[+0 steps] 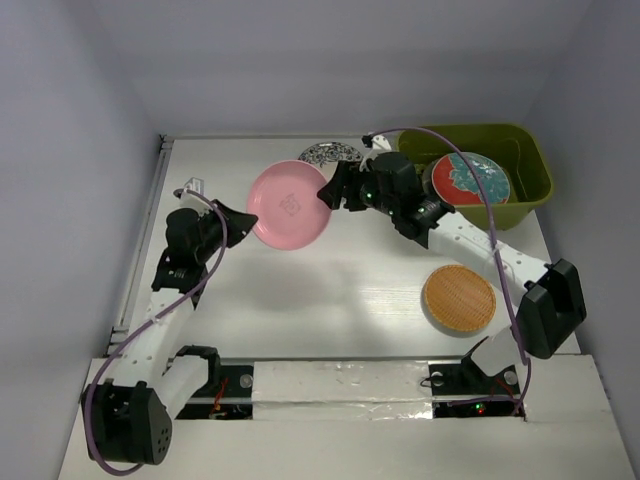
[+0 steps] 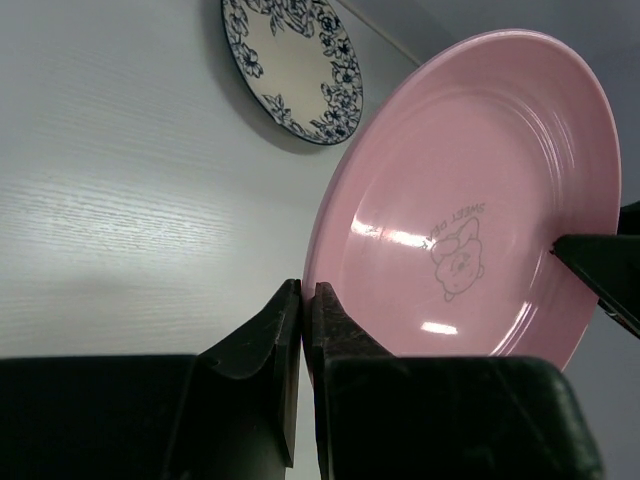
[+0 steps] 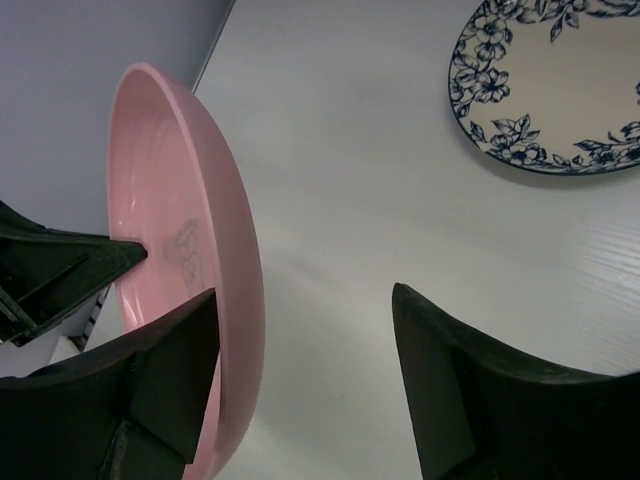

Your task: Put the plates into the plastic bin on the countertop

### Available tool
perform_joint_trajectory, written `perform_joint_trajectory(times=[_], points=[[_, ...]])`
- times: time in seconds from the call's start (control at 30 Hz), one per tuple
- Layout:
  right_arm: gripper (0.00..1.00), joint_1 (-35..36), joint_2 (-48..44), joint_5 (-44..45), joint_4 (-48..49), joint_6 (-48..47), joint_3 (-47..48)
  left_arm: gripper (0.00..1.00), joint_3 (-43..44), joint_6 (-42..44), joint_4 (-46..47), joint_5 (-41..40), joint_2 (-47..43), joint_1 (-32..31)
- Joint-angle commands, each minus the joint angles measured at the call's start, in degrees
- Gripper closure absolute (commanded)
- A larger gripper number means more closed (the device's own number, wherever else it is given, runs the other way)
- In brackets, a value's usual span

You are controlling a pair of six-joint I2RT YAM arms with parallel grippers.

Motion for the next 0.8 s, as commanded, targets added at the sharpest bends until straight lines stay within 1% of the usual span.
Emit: perform_joint_trajectory(times=[0.0, 0.03, 0.1, 0.13, 0.2, 0.23, 0.27, 0.33, 0.37, 0.4, 0.47, 0.5, 0.53, 0.6, 0.63, 0.7, 0.73, 0.77], points=[[0.28, 0.17, 0.71, -3.1, 2.67, 0.41, 0.7, 1.0, 0.19, 1.39, 3.91, 2.25, -0.92, -2.11], [0.37, -0.35, 0.71, -3.28, 2.84, 0.5, 0.71, 1.0, 0.54, 1.66, 3.65, 1.29, -0.92, -2.12], [0.49, -0.36, 0.89, -3.54, 3.37, 1.02, 0.53, 1.0, 1.51, 2.36, 3.03, 1.2, -0.83, -2.92], [0.61, -0.97, 0.97, -3.81, 3.72, 1.29, 0.44, 1.0, 1.94, 2.63, 2.68, 1.37, -0.66, -4.48], [0.81, -1.76, 1.06, -5.64, 4.07, 1.9, 0.0, 1.0, 3.35, 3.07, 1.89, 0.76, -0.3, -5.81], [0.97, -2.81, 0.89, -6.09, 5.29, 2.86, -0.35, 1.0, 3.7, 3.5, 1.71, -0.46, -0.22, -7.12], [1.0, -4.04, 0.37, -6.44, 6.35, 3.31, -0.87, 0.98, 4.49, 3.77, 1.36, -1.17, -0.22, -7.66], [1.0, -5.89, -1.74, -6.18, 8.2, 4.8, -3.07, 0.85, 5.37, 4.3, 0.31, -2.83, 0.22, -8.44], [1.0, -7.03, -2.79, -6.27, 8.64, 5.15, -3.77, 0.74, 6.07, 4.39, 0.04, -3.37, 0.31, -8.97], [1.0, -9.82, -5.07, -6.44, 9.34, 5.94, -5.08, 0.71, 6.43, 4.47, -0.4, -3.9, 0.57, -8.98], [1.0, -13.09, -7.54, -7.14, 10.31, 6.56, -6.58, 0.63, 7.74, 5.17, -1.01, -5.65, 0.84, -9.6], [1.0, -14.84, -8.77, -7.93, 10.92, 6.91, -7.11, 0.62, 8.1, 5.26, -1.62, -6.27, 1.27, -10.29], [1.0, -18.6, -11.04, -8.46, 11.1, 7.44, -7.9, 0.62, 8.45, 5.27, -1.72, -7.49, 1.45, -11.17], [1.0, -22.92, -12.81, -9.43, 10.76, 8.05, -8.17, 0.58, 9.33, 5.35, -1.98, -8.9, 2.24, -12.92], [1.0, -27.56, -14.39, -10.56, 10.75, 8.84, -8.52, 0.56, 9.77, 5.44, -2.16, -10.3, 2.85, -13.72], [1.0, -32.15, -15.46, -11.19, 11.02, 9.72, -8.87, 0.55, 11.52, 5.88, -2.86, -11.98, 4.78, -15.39], [1.0, -34.44, -15.81, -11.28, 10.76, 10.16, -8.79, 0.55, 12.14, 5.97, -3.21, -14.08, 5.66, -17.31], [1.0, -38.72, -15.9, -11.71, 10.67, 10.34, -8.7, 0.55, 13.45, 6.14, -3.56, -15.05, 6.46, -18.29]])
